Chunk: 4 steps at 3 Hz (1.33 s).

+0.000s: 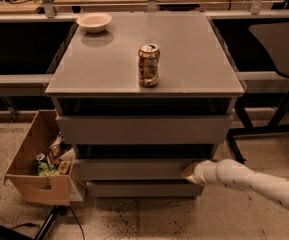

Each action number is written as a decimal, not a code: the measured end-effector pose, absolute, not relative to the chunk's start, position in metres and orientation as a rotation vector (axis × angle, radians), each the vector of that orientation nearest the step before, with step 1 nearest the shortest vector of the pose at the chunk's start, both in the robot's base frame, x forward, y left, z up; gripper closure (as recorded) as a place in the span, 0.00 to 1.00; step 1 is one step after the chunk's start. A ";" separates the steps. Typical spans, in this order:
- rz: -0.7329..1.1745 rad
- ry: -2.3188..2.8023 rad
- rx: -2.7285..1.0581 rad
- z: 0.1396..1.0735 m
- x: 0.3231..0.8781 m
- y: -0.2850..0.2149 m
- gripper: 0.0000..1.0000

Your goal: Close middle drawer

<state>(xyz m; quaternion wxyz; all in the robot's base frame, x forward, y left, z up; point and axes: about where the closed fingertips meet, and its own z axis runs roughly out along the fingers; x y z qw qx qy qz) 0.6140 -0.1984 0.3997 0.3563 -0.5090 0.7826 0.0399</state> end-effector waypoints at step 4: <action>0.099 2.019 -1.313 0.402 0.615 -0.200 0.04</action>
Offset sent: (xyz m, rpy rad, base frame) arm 0.0011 -0.0014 0.0022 -0.0007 -0.0044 -0.0015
